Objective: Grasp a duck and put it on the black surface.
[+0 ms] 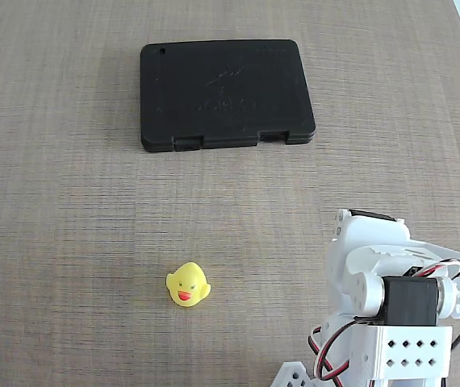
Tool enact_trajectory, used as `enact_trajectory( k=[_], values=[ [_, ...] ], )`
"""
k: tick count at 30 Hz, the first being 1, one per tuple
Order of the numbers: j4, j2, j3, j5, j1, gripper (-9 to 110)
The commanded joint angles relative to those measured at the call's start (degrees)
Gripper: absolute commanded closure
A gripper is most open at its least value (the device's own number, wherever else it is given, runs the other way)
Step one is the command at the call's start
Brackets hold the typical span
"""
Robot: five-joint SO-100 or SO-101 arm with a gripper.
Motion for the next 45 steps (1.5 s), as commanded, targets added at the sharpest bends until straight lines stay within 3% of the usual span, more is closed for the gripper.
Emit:
enact_trajectory(
  k=[1, 13, 29, 41, 45],
  values=[
    [0.2, 0.6, -4.7, 0.0, -0.5, 101],
    [-4.0, -36.5, -36.3, -0.1, -3.6, 101],
    [13.0, -68.4, -60.3, -0.1, -35.6, 100],
    [12.6, -84.1, -61.5, -0.2, -45.4, 66],
    [12.7, -90.2, -61.8, -0.2, -48.3, 61]
  ],
)
